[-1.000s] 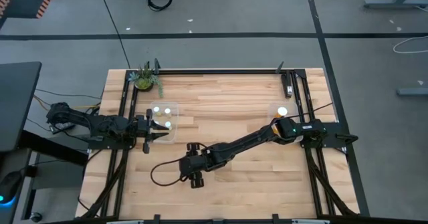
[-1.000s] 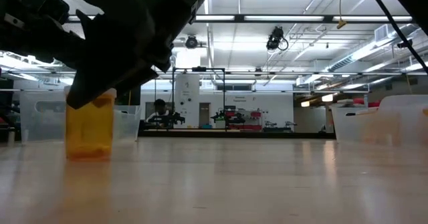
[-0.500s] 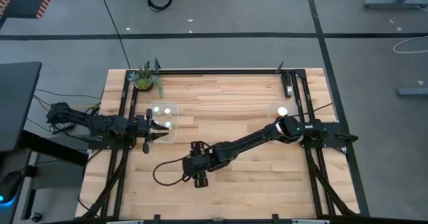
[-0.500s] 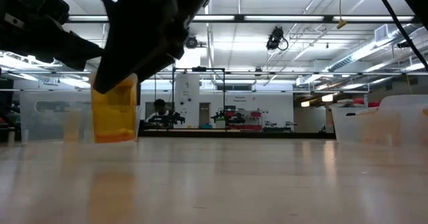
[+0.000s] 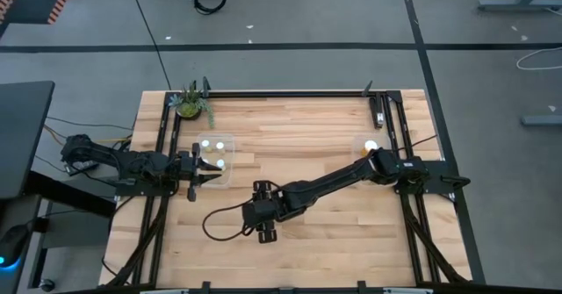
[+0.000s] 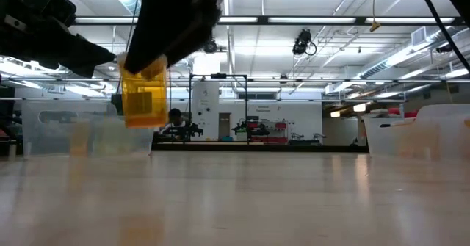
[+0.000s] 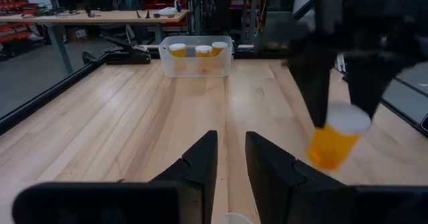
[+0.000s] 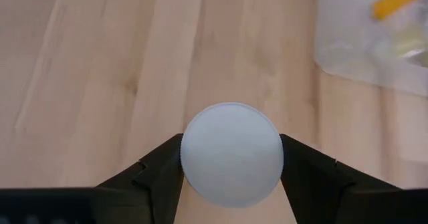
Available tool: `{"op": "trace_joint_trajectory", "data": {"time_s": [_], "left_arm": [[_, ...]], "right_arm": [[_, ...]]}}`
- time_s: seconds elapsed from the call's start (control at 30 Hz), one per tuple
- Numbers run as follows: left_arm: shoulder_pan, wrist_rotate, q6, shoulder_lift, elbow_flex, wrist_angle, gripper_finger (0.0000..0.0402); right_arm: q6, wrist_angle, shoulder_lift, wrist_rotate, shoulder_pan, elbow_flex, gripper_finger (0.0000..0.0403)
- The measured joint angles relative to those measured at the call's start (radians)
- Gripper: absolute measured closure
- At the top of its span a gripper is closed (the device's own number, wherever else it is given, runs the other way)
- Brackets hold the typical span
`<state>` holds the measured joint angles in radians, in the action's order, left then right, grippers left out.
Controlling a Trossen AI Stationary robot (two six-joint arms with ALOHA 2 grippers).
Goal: Pick and place medicine bottles into bin by pill shape (circle, oval)
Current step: Put the big orange pill bottle into the right transparent bin
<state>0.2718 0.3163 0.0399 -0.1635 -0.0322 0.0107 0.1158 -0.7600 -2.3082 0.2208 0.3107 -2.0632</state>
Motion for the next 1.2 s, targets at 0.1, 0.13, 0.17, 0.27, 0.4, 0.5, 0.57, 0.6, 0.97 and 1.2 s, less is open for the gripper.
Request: {"op": "trace_joint_trajectory", "data": {"time_s": [0.1, 0.13, 0.17, 0.27, 0.4, 0.5, 0.57, 0.6, 0.97, 1.2], "left_arm": [[0.000, 0.000, 0.000, 0.000, 0.000, 0.001, 0.0311], [0.000, 0.000, 0.000, 0.000, 0.000, 0.001, 0.0310], [0.000, 0.000, 0.000, 0.000, 0.000, 0.003, 0.0309], [0.000, -0.001, 0.000, 0.000, 0.000, 0.001, 0.0308], [0.000, 0.000, 0.000, 0.000, 0.000, 0.001, 0.0308], [0.000, -0.001, 0.000, 0.000, 0.000, 0.001, 0.0308], [0.000, 0.000, 0.000, 0.000, 0.000, 0.001, 0.0307], [0.000, -0.001, 0.000, 0.000, 0.000, 0.001, 0.0308], [0.000, 0.000, 0.000, 0.000, 0.000, 0.001, 0.0314], [0.000, 0.000, 0.000, 0.000, 0.000, 0.001, 0.0308]], "right_arm": [[-0.001, -0.040, 0.031, 0.018, 0.001, 0.000, 0.0176], [0.000, -0.055, 0.038, 0.019, 0.001, 0.000, 0.0176], [0.001, -0.066, 0.046, 0.022, 0.000, 0.000, 0.0177], [0.013, -0.124, 0.082, 0.047, 0.001, 0.000, 0.0177], [0.062, -0.214, 0.121, 0.078, 0.009, 0.006, 0.0177], [0.093, -0.203, 0.180, 0.090, 0.021, 0.083, 0.0177], [0.120, -0.172, 0.240, 0.105, 0.028, 0.177, 0.0177], [0.135, -0.148, 0.273, 0.116, 0.028, 0.235, 0.0177], [0.328, 0.164, 0.716, 0.148, -0.007, 0.902, 0.0172], [0.519, 0.165, 0.970, 0.193, -0.035, 1.143, 0.0174]]}}
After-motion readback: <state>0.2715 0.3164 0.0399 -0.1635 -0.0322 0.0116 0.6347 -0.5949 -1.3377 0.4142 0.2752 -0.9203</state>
